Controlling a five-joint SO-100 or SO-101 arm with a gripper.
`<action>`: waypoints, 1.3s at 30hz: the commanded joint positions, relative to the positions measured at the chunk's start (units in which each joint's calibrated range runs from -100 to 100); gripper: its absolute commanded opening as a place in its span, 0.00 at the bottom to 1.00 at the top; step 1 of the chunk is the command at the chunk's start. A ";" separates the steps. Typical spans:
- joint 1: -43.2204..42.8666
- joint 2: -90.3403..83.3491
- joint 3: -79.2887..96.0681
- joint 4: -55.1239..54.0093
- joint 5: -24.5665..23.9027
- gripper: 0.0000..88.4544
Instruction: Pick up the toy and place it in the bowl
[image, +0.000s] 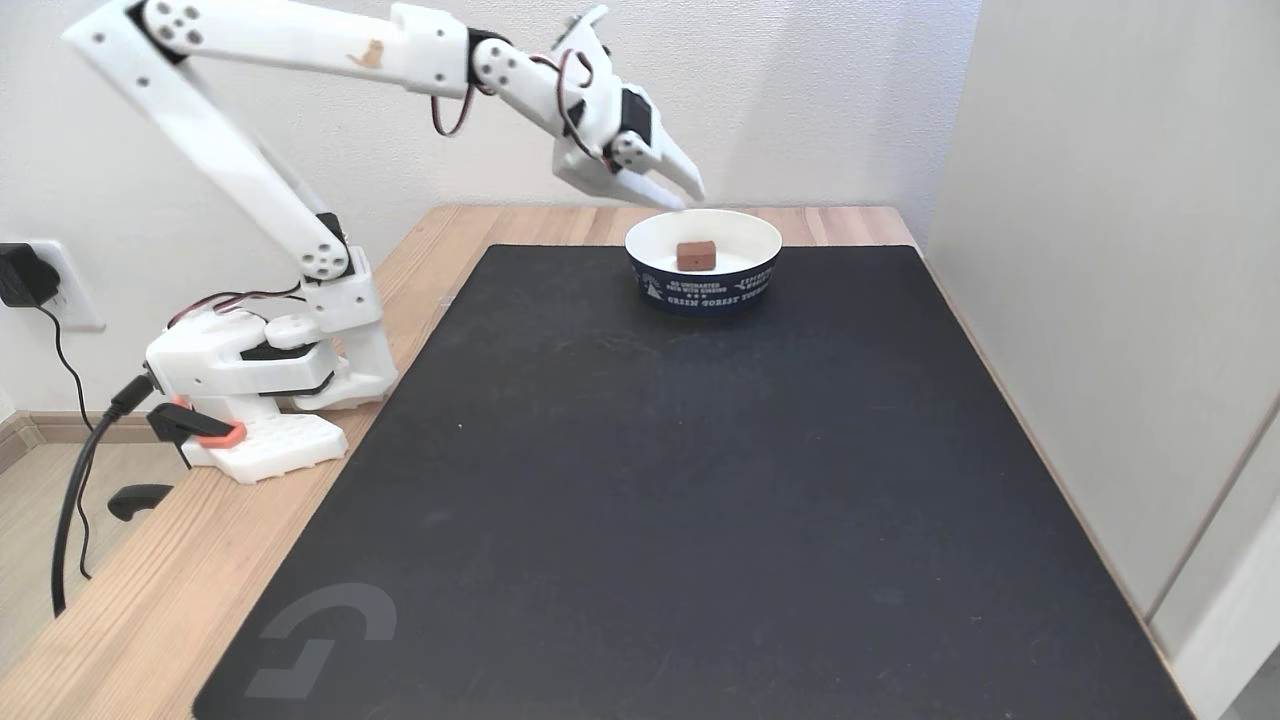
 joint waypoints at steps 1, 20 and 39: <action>9.98 -15.66 11.02 -0.98 1.00 0.03; 26.46 -75.02 55.01 22.30 21.62 0.03; 25.96 -75.19 55.01 27.55 21.62 0.03</action>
